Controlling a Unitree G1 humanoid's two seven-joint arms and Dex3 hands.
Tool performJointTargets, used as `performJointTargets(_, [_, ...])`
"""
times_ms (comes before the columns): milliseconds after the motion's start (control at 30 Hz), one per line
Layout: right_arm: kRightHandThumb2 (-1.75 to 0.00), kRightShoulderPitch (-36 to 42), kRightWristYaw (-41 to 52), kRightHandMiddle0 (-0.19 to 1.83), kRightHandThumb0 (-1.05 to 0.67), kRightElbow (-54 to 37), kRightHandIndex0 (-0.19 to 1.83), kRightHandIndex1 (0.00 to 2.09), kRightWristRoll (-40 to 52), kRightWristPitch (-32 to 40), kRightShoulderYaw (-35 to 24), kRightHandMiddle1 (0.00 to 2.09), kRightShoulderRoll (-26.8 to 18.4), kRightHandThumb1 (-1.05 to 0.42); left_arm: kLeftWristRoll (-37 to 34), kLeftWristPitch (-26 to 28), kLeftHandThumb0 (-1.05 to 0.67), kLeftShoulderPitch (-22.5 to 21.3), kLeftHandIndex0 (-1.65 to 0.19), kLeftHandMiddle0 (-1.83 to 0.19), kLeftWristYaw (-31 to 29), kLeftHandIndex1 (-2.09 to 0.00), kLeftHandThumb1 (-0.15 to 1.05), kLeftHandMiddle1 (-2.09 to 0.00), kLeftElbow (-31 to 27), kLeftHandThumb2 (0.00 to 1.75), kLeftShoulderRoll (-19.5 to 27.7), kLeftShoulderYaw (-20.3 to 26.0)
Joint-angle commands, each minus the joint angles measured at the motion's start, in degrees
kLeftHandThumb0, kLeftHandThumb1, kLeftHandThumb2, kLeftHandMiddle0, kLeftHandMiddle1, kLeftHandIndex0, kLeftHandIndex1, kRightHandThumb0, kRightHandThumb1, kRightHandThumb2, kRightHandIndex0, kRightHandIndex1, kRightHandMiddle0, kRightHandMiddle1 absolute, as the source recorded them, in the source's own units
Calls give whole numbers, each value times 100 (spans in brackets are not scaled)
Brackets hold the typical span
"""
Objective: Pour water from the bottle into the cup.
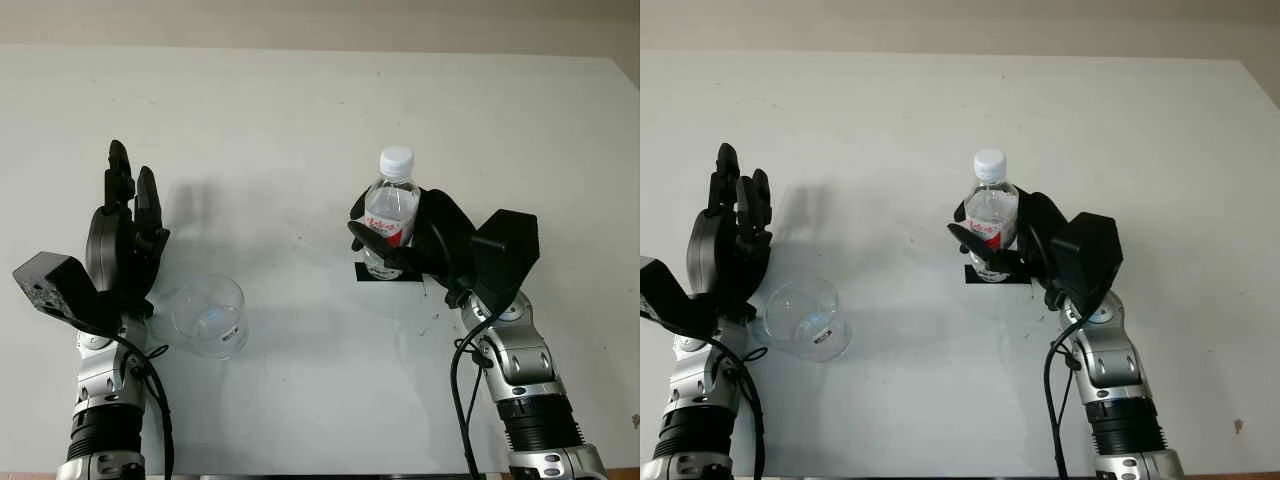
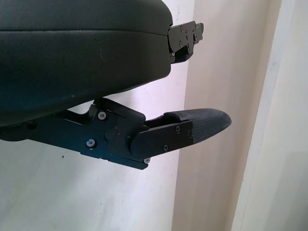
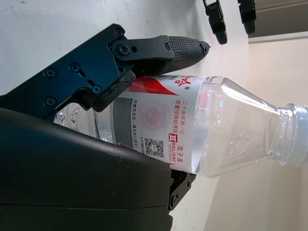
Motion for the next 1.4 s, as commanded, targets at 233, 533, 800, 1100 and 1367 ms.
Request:
performJointTargets(233, [-19, 268, 203, -1, -58, 195, 19, 202, -14, -481, -11, 204, 5, -105, 19, -6, -61, 107, 19, 12, -32, -1, 105, -6, 48, 59, 89, 29])
performJointTargets(533, [-5, 462, 244, -19, -65, 238, -9, 129, -20, -790, -62, 140, -38, -103, 30, -27, -61, 102, 19, 12, -69, -3, 105, -5, 96, 60, 129, 31])
performJointTargets(800, [-5, 597, 264, -19, -79, 514, -15, 20, -312, -1597, -60, 47, -185, -98, 7, -16, -62, 84, 19, 12, -82, -2, 105, -5, 131, 61, 131, 47])
performJointTargets(1100, [-5, 576, 414, -19, -90, 762, -19, 0, -391, -2272, -76, 1, -378, -95, 26, -76, -63, 44, 19, 12, -82, -2, 105, -5, 209, 59, 134, 42])
performJointTargets(1367, [-6, 340, 171, -19, -96, 1022, -19, 0, -154, -2633, -335, 0, -235, -96, 15, -79, -62, 75, 19, 12, -67, -1, 105, -5, 160, 61, 104, 27])
